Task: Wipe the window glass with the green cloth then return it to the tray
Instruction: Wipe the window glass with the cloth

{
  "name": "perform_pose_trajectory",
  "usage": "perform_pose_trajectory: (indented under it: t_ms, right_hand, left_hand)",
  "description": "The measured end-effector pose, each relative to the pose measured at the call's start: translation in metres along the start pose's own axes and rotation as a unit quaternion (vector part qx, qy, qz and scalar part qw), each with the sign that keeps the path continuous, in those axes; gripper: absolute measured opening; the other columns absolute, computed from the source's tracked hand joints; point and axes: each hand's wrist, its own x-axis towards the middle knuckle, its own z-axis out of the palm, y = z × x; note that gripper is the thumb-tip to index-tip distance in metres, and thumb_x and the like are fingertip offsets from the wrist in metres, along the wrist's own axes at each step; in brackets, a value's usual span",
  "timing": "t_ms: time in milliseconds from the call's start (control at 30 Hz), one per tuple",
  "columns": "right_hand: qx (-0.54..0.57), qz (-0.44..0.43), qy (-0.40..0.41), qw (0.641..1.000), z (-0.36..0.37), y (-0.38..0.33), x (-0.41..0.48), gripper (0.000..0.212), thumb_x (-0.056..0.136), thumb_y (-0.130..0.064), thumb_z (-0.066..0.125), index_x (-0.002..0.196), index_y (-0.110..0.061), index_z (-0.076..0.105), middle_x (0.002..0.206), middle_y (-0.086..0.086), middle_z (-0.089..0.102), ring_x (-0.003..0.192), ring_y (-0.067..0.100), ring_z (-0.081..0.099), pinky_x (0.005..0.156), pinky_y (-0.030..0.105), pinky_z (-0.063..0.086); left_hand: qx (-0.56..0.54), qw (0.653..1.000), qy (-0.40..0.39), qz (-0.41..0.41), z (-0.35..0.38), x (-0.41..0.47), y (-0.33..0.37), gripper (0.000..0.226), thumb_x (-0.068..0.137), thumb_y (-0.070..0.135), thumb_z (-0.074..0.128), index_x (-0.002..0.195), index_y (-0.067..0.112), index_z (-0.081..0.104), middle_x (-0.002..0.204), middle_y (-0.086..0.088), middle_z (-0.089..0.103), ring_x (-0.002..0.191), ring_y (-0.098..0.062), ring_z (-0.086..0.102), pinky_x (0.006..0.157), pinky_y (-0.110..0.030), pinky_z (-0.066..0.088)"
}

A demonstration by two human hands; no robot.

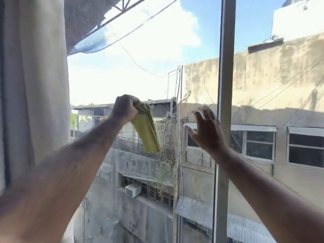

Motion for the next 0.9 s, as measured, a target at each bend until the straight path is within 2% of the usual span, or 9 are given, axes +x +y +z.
perform_pose_trajectory:
  t_ms: [67,133,267,367,467,567,767,833,900]
  right_hand:
    - [-0.020,0.042,0.057,0.997,0.004,0.030,0.004,0.087,0.099,-0.040,0.068,0.165,-0.001,0.026,0.174,0.022,0.024,0.165,0.035,0.018,0.136,0.051,0.020]
    - [-0.019,0.079,0.070,0.994,0.013,0.057,0.006,0.098,0.102,-0.043,0.061,0.168,0.001,0.006,0.178,0.020,0.004,0.167,0.032,0.004,0.137,0.053,0.014]
    - [-0.038,0.095,0.075,0.992,0.042,0.082,0.005,0.101,0.104,-0.062,0.044,0.168,0.001,-0.003,0.178,0.019,-0.006,0.167,0.031,0.000,0.137,0.054,0.015]
    - [-0.063,0.076,0.111,0.989,0.059,0.093,0.008,0.098,0.105,-0.070,0.025,0.168,-0.001,-0.004,0.179,0.017,-0.006,0.168,0.028,-0.003,0.137,0.053,0.013]
    - [-0.085,0.072,0.145,0.983,0.072,0.101,0.010,0.092,0.107,-0.068,0.016,0.169,-0.002,0.001,0.179,0.016,-0.001,0.168,0.027,0.001,0.136,0.054,0.016]
    - [-0.098,0.059,0.175,0.978,0.079,0.104,0.012,0.086,0.110,-0.063,0.020,0.169,-0.001,0.004,0.179,0.017,0.003,0.168,0.028,0.006,0.135,0.055,0.020]
    - [-0.123,0.048,0.193,0.972,0.084,0.109,0.013,0.083,0.112,-0.060,0.014,0.168,0.001,0.008,0.179,0.018,0.007,0.168,0.029,0.009,0.135,0.054,0.022]
    - [-0.122,0.045,0.190,0.973,0.084,0.109,0.011,0.084,0.111,-0.061,0.014,0.168,0.001,0.010,0.179,0.019,0.008,0.167,0.030,0.010,0.134,0.054,0.022]
    - [-0.116,0.037,0.196,0.973,0.084,0.110,0.011,0.086,0.111,-0.063,0.016,0.168,0.002,0.012,0.178,0.020,0.010,0.167,0.031,0.011,0.134,0.054,0.022]
  left_hand:
    - [0.068,0.998,0.010,0.013,0.015,0.010,-0.008,0.034,0.075,0.018,0.092,0.105,0.007,0.082,0.111,-0.017,0.078,0.114,-0.031,0.065,0.096,-0.043,0.058]
    - [0.138,0.988,0.056,0.042,0.029,0.014,-0.016,0.028,0.078,0.018,0.090,0.105,0.012,0.083,0.111,-0.014,0.073,0.114,-0.032,0.058,0.095,-0.048,0.054]
    - [0.097,0.979,0.129,0.128,0.058,0.006,-0.032,0.025,0.083,-0.003,0.080,0.107,0.001,0.073,0.096,-0.016,0.065,0.085,-0.020,0.059,0.070,-0.031,0.056]
    - [0.019,0.972,0.213,0.092,0.077,-0.004,-0.042,0.028,0.084,-0.009,0.073,0.102,0.000,0.053,0.089,-0.015,0.056,0.077,-0.022,0.052,0.060,-0.031,0.045]
    - [0.056,0.965,0.234,0.106,0.105,-0.017,-0.054,0.026,0.099,0.006,0.064,0.118,-0.009,0.057,0.114,-0.027,0.064,0.103,-0.035,0.063,0.091,-0.041,0.059]
    - [0.077,0.969,0.202,0.123,0.130,-0.022,-0.059,0.050,0.108,0.014,0.052,0.150,-0.010,0.042,0.156,-0.031,0.047,0.145,-0.042,0.048,0.122,-0.051,0.043]
    - [0.093,0.964,0.245,0.034,0.166,-0.001,-0.014,0.075,0.108,0.052,0.027,0.164,0.002,0.020,0.173,-0.017,0.023,0.163,-0.030,0.018,0.131,-0.052,0.024]
    - [0.163,0.953,0.157,0.203,0.198,-0.016,0.001,0.085,0.105,0.063,0.026,0.165,0.004,0.018,0.175,-0.017,0.019,0.164,-0.029,0.014,0.132,-0.051,0.022]
    - [0.256,0.851,0.016,0.458,0.227,-0.042,0.001,0.094,0.102,0.073,0.033,0.165,0.004,0.020,0.174,-0.018,0.021,0.164,-0.028,0.015,0.133,-0.050,0.022]
